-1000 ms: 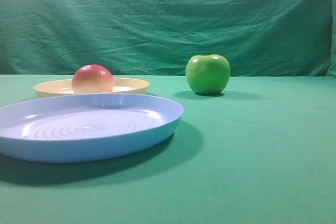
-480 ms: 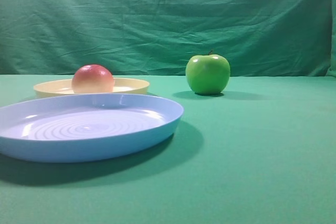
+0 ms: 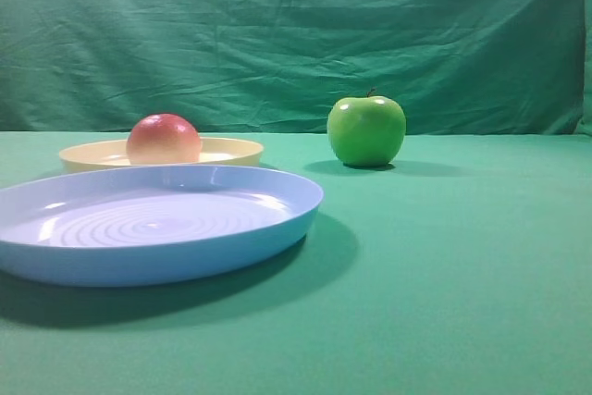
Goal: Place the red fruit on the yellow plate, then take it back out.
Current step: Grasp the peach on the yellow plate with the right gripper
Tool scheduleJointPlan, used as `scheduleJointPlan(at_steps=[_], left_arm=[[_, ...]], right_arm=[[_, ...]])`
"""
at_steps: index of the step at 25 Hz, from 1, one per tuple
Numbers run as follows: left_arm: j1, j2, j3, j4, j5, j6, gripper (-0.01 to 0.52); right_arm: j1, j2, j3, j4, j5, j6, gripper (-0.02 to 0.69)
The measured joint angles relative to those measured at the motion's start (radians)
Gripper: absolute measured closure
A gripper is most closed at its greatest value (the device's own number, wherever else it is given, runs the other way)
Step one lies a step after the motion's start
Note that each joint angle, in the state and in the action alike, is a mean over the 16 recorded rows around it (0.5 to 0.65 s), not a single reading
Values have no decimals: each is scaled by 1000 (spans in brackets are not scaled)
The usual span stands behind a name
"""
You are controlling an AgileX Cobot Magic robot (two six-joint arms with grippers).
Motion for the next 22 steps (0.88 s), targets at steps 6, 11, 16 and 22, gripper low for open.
scheduleJointPlan(at_steps=[6,11,16,22], left_arm=[[0,0,0,0,0,0,514],[0,0,0,0,0,0,514],[0,0,0,0,0,0,514],[0,0,0,0,0,-1,514]], right_arm=[[19,15,-35,26,-37,7,665],[58,78,-126,49,-52,12,665],[127,195,-280,58,-13,10,665],[237,396,-499,61,93,-4,665]])
